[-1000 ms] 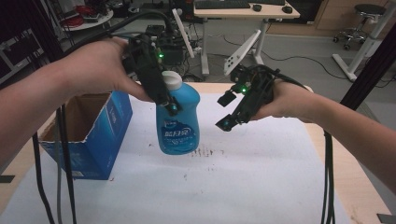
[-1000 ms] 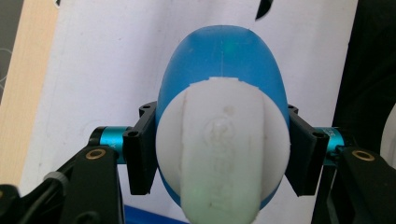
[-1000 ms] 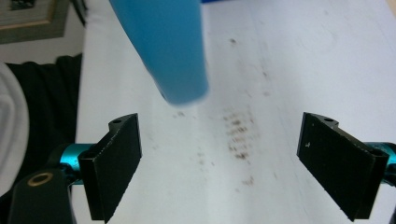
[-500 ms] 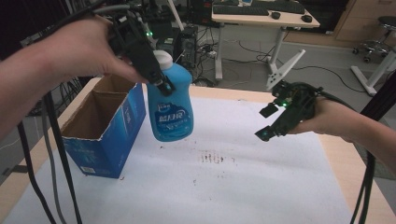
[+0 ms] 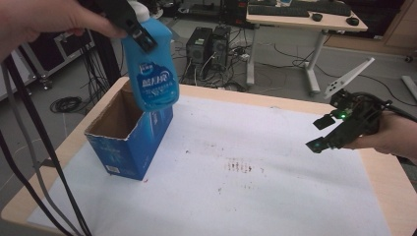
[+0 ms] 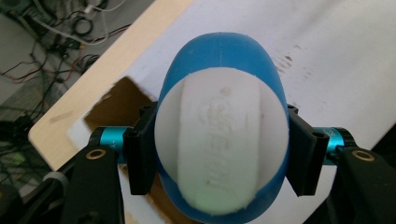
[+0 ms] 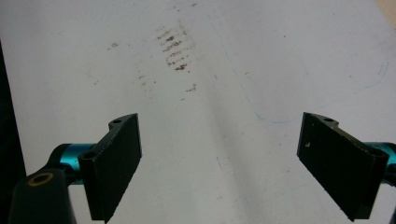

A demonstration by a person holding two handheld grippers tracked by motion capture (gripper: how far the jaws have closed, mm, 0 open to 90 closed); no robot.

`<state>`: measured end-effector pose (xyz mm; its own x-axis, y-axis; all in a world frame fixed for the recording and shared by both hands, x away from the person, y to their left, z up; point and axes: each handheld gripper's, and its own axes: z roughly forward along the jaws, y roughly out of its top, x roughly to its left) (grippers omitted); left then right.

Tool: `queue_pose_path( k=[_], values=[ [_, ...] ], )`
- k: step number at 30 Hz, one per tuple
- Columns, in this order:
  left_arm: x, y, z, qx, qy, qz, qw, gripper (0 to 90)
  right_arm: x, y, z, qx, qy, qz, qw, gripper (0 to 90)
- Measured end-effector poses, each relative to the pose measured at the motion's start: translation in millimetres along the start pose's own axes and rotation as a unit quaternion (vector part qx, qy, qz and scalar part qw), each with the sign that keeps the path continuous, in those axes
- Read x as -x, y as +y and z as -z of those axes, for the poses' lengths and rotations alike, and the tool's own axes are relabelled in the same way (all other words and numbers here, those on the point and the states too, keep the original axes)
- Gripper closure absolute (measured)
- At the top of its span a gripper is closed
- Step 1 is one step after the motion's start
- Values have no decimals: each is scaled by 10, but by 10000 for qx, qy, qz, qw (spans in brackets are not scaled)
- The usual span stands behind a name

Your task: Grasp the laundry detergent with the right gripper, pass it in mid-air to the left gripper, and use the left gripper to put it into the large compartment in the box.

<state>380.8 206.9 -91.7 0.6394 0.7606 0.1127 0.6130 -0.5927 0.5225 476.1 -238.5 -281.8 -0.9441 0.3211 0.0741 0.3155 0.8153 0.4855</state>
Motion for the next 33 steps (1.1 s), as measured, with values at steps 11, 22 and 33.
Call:
queue_pose_path(
  k=[11, 22, 33],
  values=[
    [-234, -262, 152, -103, 400, 502, 9979, 384, 72, -67, 38, 112, -39, -97, 9999, 134],
    [-305, -409, 49, -221, 471, 553, 9971, 384, 73, -95, 51, 103, -34, -136, 9998, 134],
    [-326, -603, -262, -470, 430, 493, 9968, 384, 59, -90, 48, 92, -40, -117, 9999, 134]
  ],
)
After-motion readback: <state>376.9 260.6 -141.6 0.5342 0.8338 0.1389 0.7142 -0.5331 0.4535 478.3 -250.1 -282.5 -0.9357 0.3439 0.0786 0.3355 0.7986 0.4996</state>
